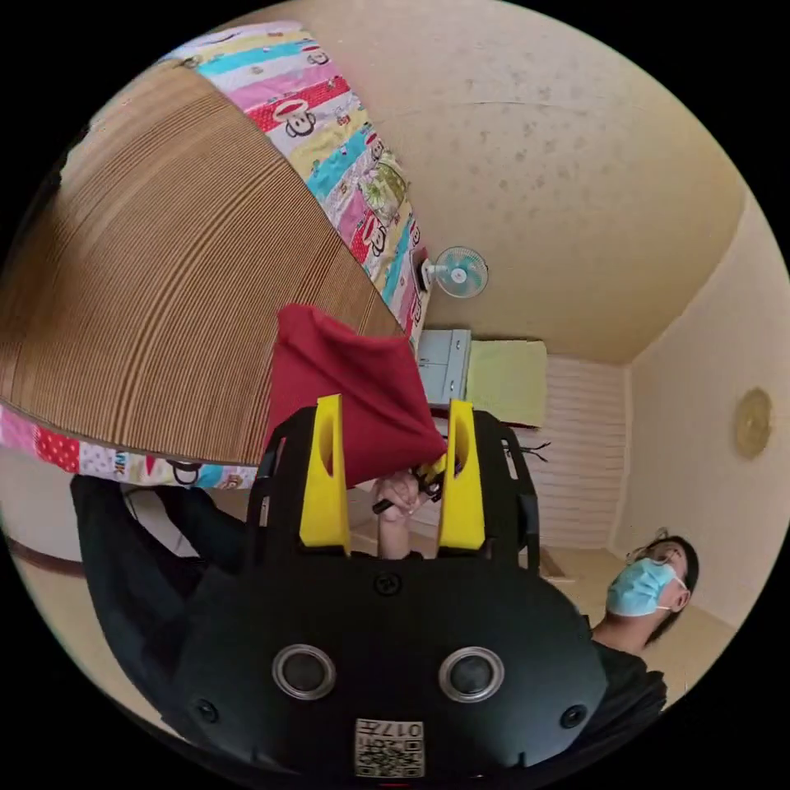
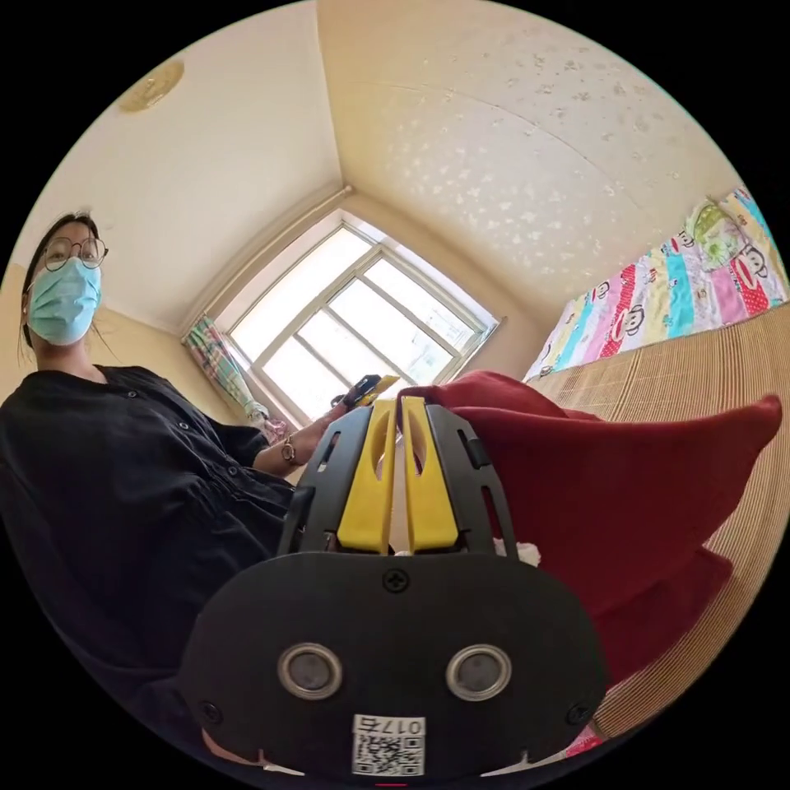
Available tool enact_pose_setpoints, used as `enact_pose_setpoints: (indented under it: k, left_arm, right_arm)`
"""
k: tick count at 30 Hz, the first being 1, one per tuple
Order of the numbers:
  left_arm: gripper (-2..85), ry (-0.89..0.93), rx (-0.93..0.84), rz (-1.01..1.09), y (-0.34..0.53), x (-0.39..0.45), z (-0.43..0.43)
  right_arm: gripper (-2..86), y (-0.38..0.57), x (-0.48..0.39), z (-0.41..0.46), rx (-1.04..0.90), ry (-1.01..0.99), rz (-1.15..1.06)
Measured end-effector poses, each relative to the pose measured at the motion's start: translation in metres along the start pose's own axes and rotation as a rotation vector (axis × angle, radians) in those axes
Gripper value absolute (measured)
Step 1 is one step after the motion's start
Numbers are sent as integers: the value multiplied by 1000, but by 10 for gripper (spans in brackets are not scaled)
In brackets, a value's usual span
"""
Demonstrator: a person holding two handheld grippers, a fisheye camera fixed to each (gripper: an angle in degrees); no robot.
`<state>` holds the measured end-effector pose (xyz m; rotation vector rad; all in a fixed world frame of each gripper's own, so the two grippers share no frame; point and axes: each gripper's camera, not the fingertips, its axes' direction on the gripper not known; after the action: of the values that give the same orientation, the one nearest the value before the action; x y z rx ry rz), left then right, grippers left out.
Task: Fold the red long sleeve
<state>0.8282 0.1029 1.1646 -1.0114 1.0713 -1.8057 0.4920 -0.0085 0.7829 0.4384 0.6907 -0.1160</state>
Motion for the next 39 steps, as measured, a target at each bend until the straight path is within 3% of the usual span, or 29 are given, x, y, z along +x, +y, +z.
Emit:
enact_pose_setpoints:
  k: [2, 4, 9, 14, 18, 20, 22, 23, 24, 26, 30, 35, 39]
  left_arm:
    - [207, 200, 44, -229, -19, -83, -33]
    - [216, 271, 113, -324, -31, -134, -76]
    - [227, 207, 71, -380, -75, -202, -189]
    - [225, 324, 152, -466, -107, -255, -309]
    - [228, 64, -52, -467, -134, -269, -346]
    - [208, -75, -286, -495, -143, -285, -344]
    - [143, -108, -413, -483, -142, -296, -346]
    - [71, -57, -446, -484, -137, -305, -353]
    - [62, -20, -438, -484, -134, -309, -360]
    - [40, 178, -308, -402, -125, -317, -390]
    - [34, 411, -280, -160, -121, -297, -412]
    - [31, 671, -408, 538, -108, -143, -442]
    - [27, 923, -483, 925, -54, -40, -473]
  right_arm:
    - [14, 10, -9, 39, -88, -31, -19]
    - [14, 31, -11, 88, -176, -79, -2]
    - [12, 71, -3, 178, -366, -99, 43]
    - [9, 98, 5, 239, -505, -118, 56]
    - [8, 110, -2, 281, -600, -122, -21]
    - [8, 114, -1, 297, -627, -120, -37]
    - [8, 121, 5, 314, -646, -114, -34]
    - [8, 123, 7, 317, -652, -112, -36]
    - [9, 127, 8, 323, -660, -104, -40]
    - [9, 133, 9, 329, -665, -87, -49]
    - [11, 117, 9, 340, -591, -122, -24]
    - [13, 63, -40, 362, -499, -207, -195]
    - [16, 38, -92, 371, -433, -195, -378]
